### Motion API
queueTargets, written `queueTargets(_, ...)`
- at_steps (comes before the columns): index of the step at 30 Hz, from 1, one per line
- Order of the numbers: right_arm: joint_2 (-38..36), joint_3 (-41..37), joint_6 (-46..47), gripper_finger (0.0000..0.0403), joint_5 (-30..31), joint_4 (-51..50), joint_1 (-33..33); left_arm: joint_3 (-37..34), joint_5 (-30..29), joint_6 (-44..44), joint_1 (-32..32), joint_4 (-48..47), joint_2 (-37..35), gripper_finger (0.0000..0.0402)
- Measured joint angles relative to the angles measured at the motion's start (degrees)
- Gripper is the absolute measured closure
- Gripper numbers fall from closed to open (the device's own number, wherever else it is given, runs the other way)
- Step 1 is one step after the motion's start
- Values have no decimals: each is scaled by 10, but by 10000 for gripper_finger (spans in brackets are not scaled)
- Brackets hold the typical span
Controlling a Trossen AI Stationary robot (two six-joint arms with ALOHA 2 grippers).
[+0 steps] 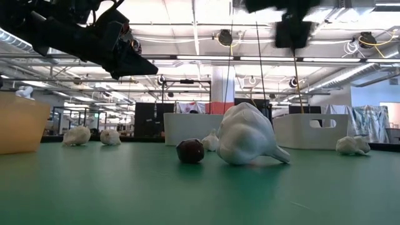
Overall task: Sort produce into baskets
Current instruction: Put the violet eggplant into the left white bin
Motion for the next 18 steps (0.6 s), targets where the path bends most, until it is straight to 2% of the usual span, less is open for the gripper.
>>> queueTargets(2, 0, 0, 29, 222, 7, -55, 35, 0, 0, 0, 0, 0, 0, 354)
queueTargets(5, 0, 0, 94, 222, 49, -118, 93, 0, 4, 3, 0, -1, 0, 352)
queueTargets(8, -3, -5, 170, 222, 69, -162, 144, 0, 26, 3, 0, -4, 0, 332)
queueTargets(13, -25, -61, 264, 222, 73, -140, 206, 0, 41, 2, 0, -4, 0, 265)
queueTargets(18, -32, -154, 264, 222, 72, -72, 269, 0, 41, -2, 0, -4, 0, 211)
